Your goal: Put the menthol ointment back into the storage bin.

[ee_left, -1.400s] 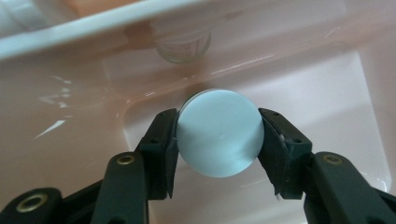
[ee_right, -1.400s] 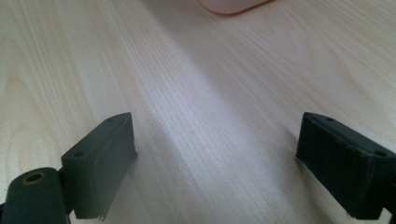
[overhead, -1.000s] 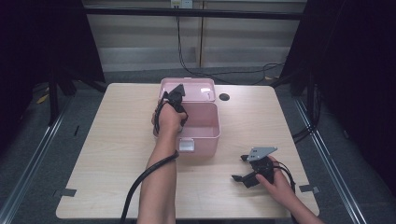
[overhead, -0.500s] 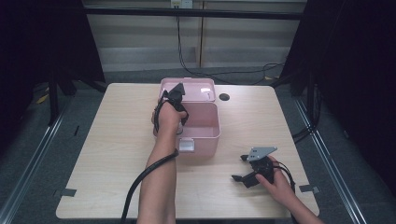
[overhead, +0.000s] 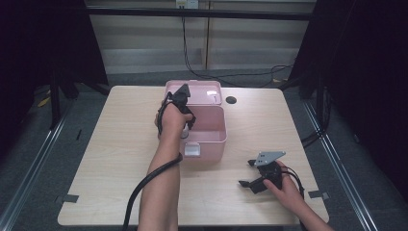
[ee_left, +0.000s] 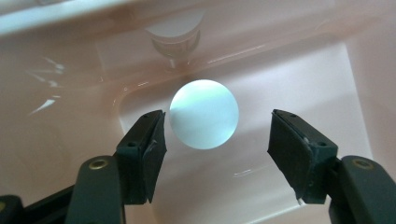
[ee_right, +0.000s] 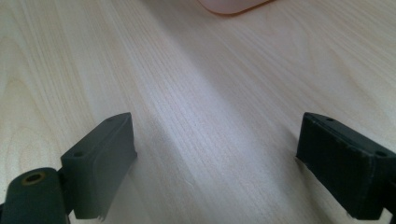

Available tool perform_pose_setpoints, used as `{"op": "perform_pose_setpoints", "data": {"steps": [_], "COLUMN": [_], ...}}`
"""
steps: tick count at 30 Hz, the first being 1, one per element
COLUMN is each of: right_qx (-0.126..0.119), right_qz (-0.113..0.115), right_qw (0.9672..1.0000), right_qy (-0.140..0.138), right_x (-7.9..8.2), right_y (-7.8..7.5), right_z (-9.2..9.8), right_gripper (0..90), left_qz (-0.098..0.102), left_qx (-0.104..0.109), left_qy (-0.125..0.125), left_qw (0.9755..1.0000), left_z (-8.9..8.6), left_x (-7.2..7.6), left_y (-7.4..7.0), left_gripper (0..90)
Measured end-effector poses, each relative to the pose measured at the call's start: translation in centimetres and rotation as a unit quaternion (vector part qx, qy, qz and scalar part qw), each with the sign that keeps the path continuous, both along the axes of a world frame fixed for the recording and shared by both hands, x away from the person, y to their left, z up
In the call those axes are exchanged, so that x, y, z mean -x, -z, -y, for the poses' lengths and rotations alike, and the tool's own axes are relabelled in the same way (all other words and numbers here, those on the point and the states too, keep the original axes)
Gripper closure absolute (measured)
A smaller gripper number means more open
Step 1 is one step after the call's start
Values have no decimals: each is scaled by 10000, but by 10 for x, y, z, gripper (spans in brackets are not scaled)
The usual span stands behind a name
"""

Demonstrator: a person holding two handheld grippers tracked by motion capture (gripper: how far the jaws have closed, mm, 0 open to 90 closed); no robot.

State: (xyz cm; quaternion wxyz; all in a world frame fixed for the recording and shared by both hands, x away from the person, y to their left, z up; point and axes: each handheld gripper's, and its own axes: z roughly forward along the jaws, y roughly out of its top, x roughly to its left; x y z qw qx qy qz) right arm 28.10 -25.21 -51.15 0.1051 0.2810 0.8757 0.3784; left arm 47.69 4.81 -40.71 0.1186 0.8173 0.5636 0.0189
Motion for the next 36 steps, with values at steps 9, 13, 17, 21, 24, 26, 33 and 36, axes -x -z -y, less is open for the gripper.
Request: {"op": "perform_pose_setpoints", "data": {"steps": [9,13,17,21,24,26,33,36], "right_qx": [-2,2,1,1,2,-1,-1,0], "right_qz": [-1,1,1,0,0,-5,-4,2], "right_qw": [10000,10000,10000,10000,10000,10000,10000,10000], "right_qy": [-3,0,-1,-2,0,1,4,3], "right_x": [0,0,0,0,0,0,0,0], "right_y": [0,0,0,0,0,0,0,0], "right_z": [0,0,0,0,0,0,0,0], "right_gripper": [109,109,108,108,109,109,109,109], "left_qz": [-149,-170,-155,-179,-190,-167,-179,-149], "left_qx": [25,48,79,103,147,191,250,273], "left_qy": [47,110,164,248,311,358,464,455], "left_qw": [9999,9998,9997,9995,9992,9990,9985,9985], "left_z": [-5,-9,-10,-13,-15,-19,-26,-32], "left_x": [3,5,8,14,18,22,29,33], "left_y": [-7,-16,-22,-31,-38,-45,-58,-64], "left_gripper": [334,330,326,323,320,318,314,311]}}
